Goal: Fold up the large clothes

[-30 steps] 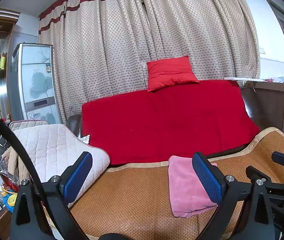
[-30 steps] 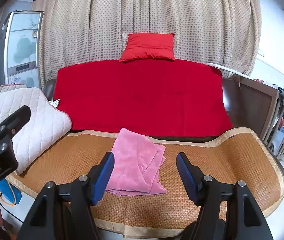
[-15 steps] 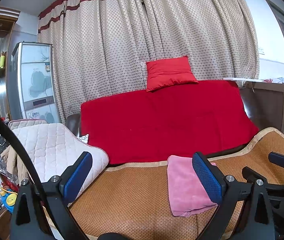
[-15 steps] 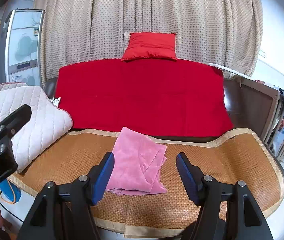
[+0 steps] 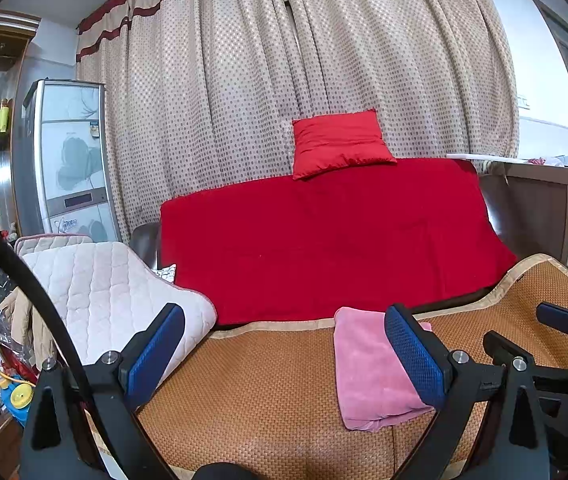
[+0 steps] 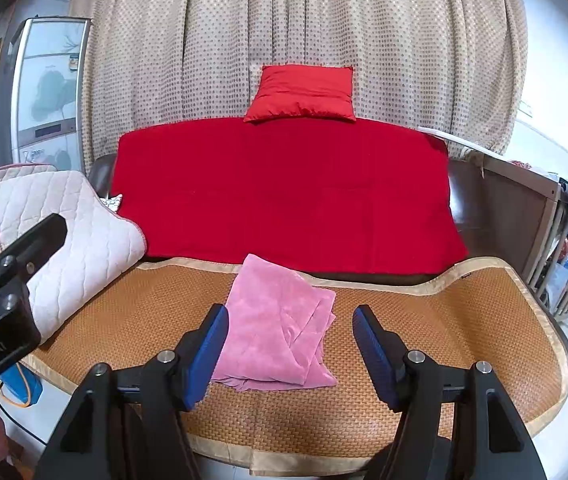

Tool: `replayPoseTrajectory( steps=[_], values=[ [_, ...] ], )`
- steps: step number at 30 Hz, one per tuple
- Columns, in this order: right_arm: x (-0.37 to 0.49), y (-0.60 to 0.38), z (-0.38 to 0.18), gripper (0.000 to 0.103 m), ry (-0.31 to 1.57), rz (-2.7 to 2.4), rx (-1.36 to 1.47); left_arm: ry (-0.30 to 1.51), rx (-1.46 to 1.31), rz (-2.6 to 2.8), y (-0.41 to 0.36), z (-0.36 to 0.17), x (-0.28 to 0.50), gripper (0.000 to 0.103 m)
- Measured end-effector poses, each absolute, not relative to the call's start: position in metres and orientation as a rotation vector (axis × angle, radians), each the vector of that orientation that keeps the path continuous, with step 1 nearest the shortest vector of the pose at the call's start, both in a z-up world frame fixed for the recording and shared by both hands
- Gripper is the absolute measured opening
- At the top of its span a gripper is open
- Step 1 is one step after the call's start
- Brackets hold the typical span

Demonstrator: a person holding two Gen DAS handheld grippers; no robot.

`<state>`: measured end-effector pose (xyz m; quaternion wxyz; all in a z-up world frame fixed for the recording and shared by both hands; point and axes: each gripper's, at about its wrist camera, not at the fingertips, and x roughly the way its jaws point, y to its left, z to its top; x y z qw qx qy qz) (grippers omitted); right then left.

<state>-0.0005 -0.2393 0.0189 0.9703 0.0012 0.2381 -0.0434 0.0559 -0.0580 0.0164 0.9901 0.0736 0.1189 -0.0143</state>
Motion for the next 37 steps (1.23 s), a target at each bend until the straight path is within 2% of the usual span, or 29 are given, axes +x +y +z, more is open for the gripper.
replayPoseTrajectory(
  steps=[37],
  values=[
    [0.006,-0.238,0.012,0.069,0.485,-0.109,-0.017,0.288,0.118,-0.076,-0.057,0.007,0.071,0.1]
  ],
)
